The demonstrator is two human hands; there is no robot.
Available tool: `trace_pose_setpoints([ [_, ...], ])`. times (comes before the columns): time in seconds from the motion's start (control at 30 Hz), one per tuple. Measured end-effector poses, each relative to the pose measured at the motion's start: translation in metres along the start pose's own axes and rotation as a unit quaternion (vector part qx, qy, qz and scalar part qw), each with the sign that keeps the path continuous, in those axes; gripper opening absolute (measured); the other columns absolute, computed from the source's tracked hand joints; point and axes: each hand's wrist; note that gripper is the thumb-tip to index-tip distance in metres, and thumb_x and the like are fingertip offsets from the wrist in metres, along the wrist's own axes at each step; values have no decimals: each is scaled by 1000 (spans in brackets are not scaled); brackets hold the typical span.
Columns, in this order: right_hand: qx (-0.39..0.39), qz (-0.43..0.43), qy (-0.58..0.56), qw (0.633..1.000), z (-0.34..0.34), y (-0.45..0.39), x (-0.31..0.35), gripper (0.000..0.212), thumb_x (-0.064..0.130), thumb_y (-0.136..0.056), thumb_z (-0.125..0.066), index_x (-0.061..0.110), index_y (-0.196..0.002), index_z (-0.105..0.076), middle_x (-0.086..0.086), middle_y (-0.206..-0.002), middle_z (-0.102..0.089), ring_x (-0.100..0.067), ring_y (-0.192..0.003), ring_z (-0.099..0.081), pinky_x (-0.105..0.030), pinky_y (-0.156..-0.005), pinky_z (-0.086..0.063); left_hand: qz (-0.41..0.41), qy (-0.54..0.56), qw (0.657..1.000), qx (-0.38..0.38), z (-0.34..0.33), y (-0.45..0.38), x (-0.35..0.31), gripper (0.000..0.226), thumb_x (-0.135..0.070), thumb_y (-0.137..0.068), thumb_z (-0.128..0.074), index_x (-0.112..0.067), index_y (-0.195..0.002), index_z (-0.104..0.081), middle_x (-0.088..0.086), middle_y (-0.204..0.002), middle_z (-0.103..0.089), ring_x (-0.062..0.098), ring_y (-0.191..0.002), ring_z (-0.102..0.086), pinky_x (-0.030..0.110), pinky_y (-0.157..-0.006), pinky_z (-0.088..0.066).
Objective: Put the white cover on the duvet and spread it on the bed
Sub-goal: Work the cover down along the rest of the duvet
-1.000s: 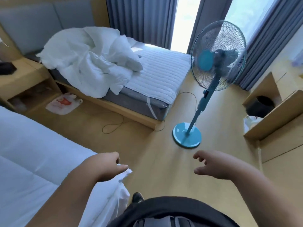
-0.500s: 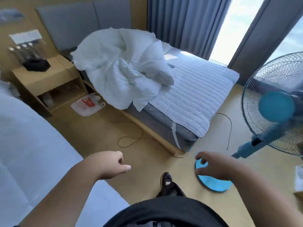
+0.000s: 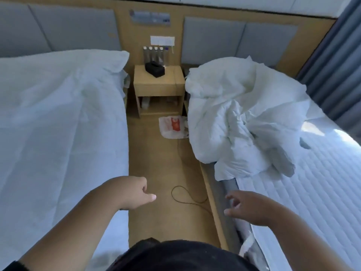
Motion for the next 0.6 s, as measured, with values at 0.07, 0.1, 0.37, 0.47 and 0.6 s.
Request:
trace_pose_setpoints([
  [0.07, 13, 36, 28, 999, 24, -38, 23, 59, 56, -92, -61, 29, -143, -47, 7, -127, -61, -10, -109, -59, -24, -93, -47, 15, 23, 999, 17, 7, -20, 9, 44, -62, -97, -44, -27, -122, -52, -6, -120, -59, 12, -102, -56, 25, -75, -42],
  [0.1, 18, 55, 41, 998, 35, -57, 37, 60, 55, -92, -61, 29, -144, -46, 7, -128, -61, -10, -110, -58, -25, -95, -48, 18, 40, 999, 20, 11, -33, 14, 45, -62, -96, -44, -26, -122, -52, -6, -119, -59, 12, -102, -56, 26, -77, -43],
  [0.37, 16, 104, 65, 992, 134, -196, 121, 58, 55, -93, -60, 27, -142, -49, 8, -132, -59, -9, -112, -56, -23, -93, -44, 11, 67, 998, 10, 106, -165, 72, 50, -63, -95, -45, -26, -129, -51, -6, -131, -49, 14, -109, -55, 33, -95, -48],
  [0.47, 3, 86, 50, 995, 175, -238, 144, 56, 54, -93, -60, 29, -142, -48, 8, -135, -58, -6, -107, -54, -21, -87, -42, 9, 54, 998, 10, 165, -214, 102, 46, -64, -94, -46, -28, -122, -54, -8, -120, -54, 12, -103, -57, 32, -92, -49],
  [0.6, -16, 82, -14, 996, 219, -284, 162, 54, 57, -91, -61, 34, -139, -50, 14, -128, -59, -4, -109, -57, -22, -88, -43, 11, 40, 999, -36, 235, -269, 120, 41, -59, -97, -45, -25, -118, -52, -6, -113, -59, 11, -97, -57, 27, -78, -47],
])
Point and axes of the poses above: each hand's wrist, its own y-axis away from the middle knuckle, its own z-axis out of the back of the hand, x = y × z
